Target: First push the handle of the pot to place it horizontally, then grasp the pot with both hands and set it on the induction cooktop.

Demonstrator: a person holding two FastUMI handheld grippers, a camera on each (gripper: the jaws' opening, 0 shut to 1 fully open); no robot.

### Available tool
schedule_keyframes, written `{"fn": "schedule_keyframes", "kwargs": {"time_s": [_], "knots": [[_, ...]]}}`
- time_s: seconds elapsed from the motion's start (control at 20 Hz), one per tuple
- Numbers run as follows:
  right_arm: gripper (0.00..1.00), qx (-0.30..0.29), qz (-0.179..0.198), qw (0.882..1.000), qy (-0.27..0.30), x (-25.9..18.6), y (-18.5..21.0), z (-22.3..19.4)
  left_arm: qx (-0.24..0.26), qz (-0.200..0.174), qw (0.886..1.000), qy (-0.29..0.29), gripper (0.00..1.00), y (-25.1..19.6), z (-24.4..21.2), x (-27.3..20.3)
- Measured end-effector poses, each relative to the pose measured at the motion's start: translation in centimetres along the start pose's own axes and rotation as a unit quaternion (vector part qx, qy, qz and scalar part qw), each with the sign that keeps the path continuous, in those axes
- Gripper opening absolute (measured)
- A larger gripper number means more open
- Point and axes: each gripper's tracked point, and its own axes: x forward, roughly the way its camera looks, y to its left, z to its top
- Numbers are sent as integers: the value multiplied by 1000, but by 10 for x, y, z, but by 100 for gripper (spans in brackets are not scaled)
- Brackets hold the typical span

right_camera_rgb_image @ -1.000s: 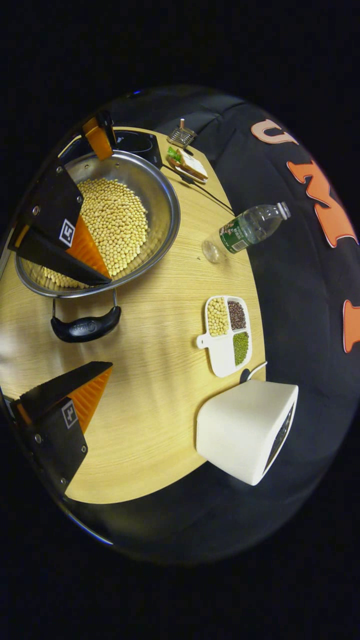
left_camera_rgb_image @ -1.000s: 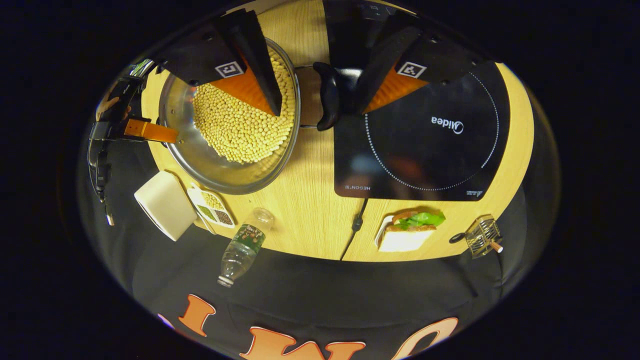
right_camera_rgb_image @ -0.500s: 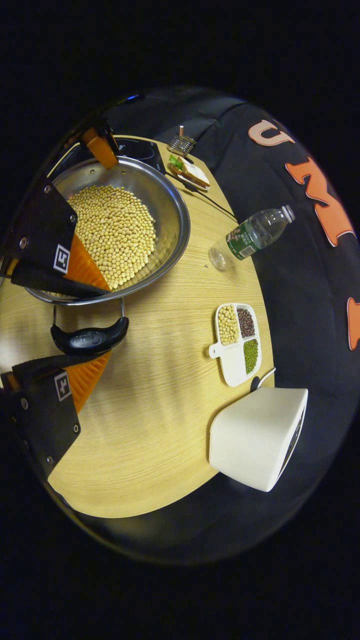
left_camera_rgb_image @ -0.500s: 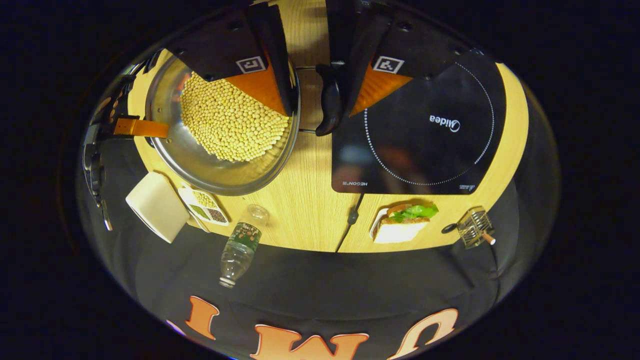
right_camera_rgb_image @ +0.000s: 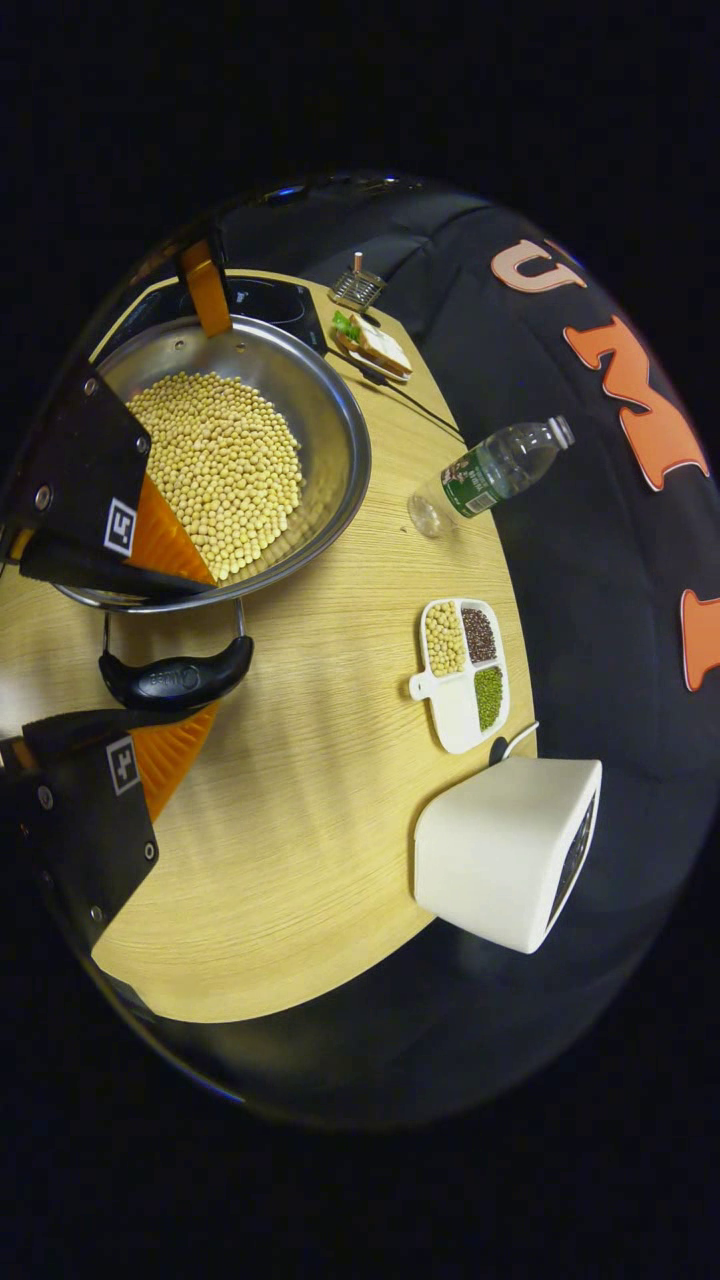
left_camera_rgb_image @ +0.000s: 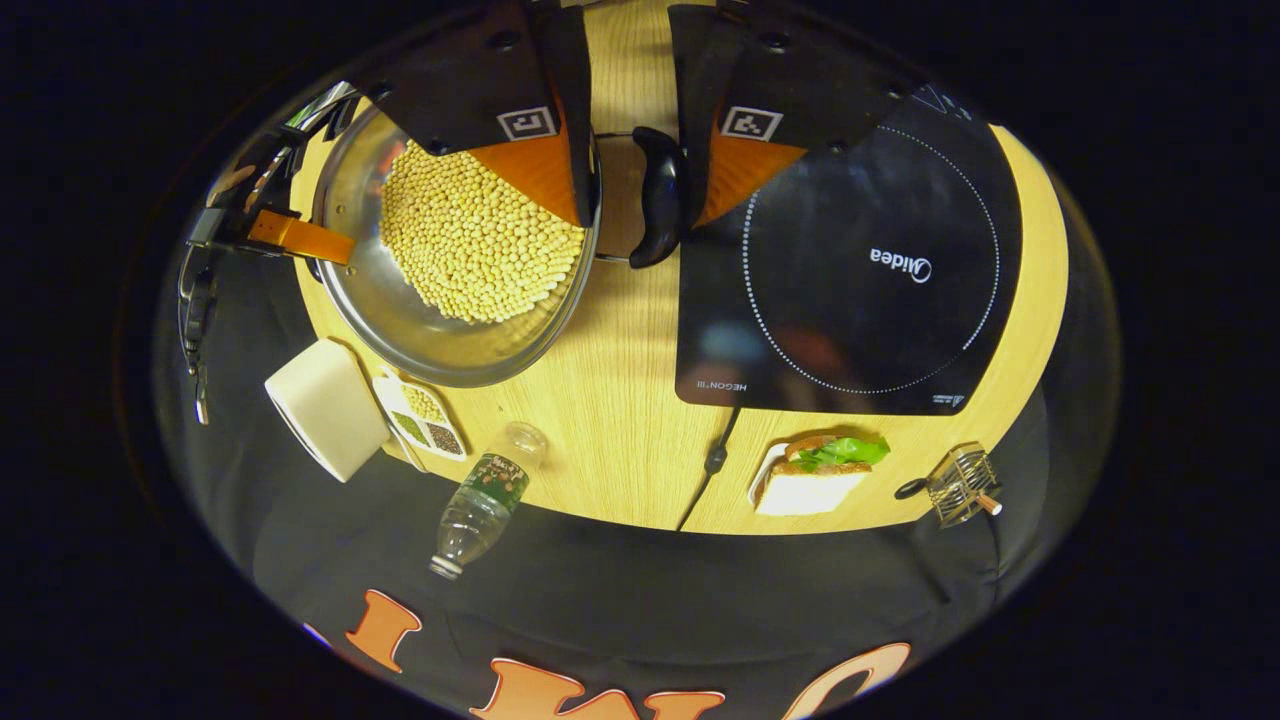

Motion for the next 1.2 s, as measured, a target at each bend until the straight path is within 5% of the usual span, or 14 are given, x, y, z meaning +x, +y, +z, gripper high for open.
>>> {"fn": "schedule_keyframes", "kwargs": {"time_s": [0.55, 1.2], "knots": [[51, -2, 11, 1000, -22, -46, 41, 19, -21, -18, 1000, -7, 46, 31, 27, -45], [51, -15, 29, 999, -27, -70, 187, 23, -39, -18, 999, -22, 46, 169, 61, -97]]}}
